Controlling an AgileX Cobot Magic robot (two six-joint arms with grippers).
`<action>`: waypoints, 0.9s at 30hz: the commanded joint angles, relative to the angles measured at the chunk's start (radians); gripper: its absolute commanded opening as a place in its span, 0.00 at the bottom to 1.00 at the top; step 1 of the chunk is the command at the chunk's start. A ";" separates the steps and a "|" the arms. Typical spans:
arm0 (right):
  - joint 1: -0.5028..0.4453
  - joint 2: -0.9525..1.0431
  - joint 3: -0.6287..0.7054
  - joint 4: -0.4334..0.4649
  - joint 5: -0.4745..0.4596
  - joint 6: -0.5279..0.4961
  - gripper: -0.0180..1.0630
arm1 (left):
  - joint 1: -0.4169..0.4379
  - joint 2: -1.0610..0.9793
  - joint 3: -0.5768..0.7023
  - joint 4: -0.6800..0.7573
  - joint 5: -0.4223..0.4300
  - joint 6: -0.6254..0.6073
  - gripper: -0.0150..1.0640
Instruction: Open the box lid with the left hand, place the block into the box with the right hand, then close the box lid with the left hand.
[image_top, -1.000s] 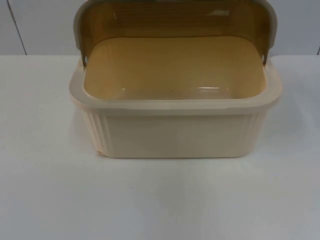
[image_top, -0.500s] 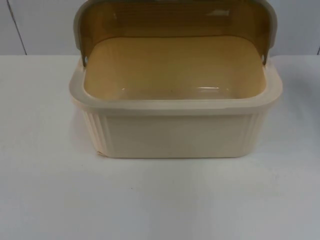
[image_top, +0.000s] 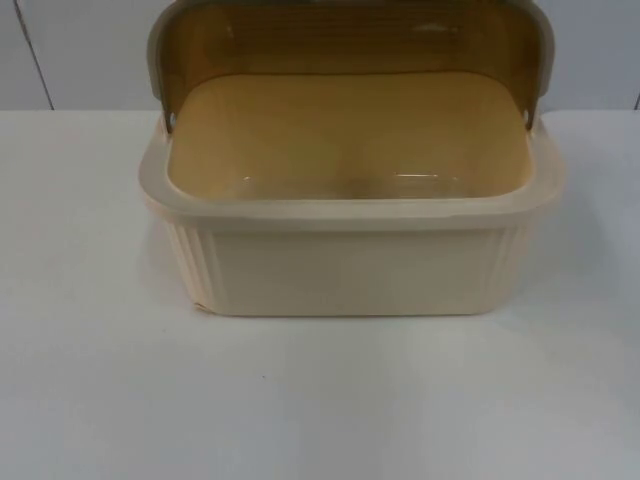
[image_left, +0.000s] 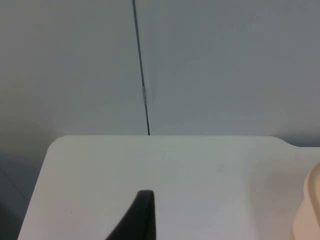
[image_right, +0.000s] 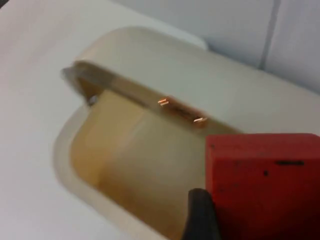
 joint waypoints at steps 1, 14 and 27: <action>0.040 -0.004 -0.003 0.001 0.011 -0.011 0.02 | -0.003 -0.003 -0.001 -0.001 -0.011 0.003 0.98; 0.126 -0.004 0.244 -0.030 -0.096 -0.011 0.02 | -0.003 -0.003 -0.001 0.001 -0.013 0.003 0.98; 0.093 -0.002 0.615 -0.107 -0.837 -0.001 0.02 | -0.003 -0.003 0.009 0.001 -0.038 0.003 0.98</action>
